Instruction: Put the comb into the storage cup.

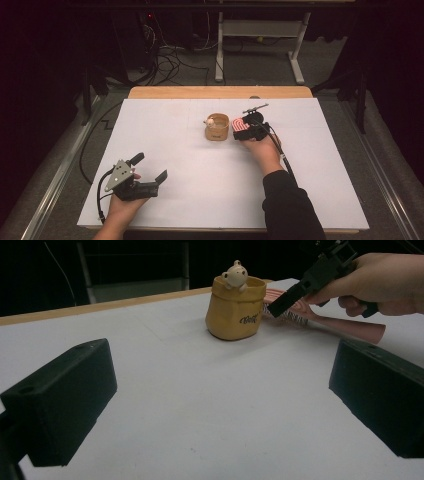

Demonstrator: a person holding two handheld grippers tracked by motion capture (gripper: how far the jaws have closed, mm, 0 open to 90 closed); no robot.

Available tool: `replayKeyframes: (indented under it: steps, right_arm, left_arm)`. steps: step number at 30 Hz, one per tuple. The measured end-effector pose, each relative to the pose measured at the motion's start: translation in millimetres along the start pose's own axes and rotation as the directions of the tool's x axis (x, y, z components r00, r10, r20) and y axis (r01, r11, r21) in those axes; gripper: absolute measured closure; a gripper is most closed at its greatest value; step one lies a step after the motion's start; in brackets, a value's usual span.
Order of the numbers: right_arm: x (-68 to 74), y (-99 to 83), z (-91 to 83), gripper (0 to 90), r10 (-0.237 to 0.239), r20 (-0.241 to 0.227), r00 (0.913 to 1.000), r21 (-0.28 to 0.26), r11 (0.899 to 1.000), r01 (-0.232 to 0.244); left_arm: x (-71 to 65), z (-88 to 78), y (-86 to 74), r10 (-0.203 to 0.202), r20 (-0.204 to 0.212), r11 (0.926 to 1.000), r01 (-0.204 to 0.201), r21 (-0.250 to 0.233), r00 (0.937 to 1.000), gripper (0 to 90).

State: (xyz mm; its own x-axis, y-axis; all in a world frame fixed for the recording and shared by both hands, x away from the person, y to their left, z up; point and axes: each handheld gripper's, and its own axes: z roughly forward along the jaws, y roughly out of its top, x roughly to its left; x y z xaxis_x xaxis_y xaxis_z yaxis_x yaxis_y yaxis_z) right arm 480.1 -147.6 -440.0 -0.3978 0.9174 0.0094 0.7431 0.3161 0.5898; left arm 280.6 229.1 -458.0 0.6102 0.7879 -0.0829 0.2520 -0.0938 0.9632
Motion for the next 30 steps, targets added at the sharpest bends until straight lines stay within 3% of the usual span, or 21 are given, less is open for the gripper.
replayKeyframes:
  steps: [19, 25, 29, 30]
  right_arm:
    - [-9.8, -11.9, -30.8, 20.4, -0.013, -0.011, 0.9999, -0.073, 0.997, 0.012]
    - [-11.6, -24.4, -45.2, 20.4, -0.014, -0.035, 0.9993, -0.139, 0.990, 0.009]
    - [-13.4, -35.9, -54.3, 20.4, -0.011, -0.055, 0.9984, -0.195, 0.981, 0.000]
    - [-15.4, -43.0, -59.4, 20.4, -0.004, -0.074, 0.9973, -0.225, 0.974, -0.013]
  left_arm:
    - [-1.1, 1.7, -0.6, 0.002, 0.002, 1.0000, -0.002, 0.008, 1.0000, 0.0]
    - [-1.7, 2.0, -1.4, 0.009, 0.005, 0.9999, -0.010, 0.014, 0.9999, 0.0]
    - [-1.4, 1.4, -1.6, 0.010, 0.004, 0.9999, -0.010, 0.011, 0.9999, 0.0]
    - [-1.3, 1.0, -1.6, 0.009, 0.003, 0.9999, -0.009, 0.013, 1.0000, 0.0]
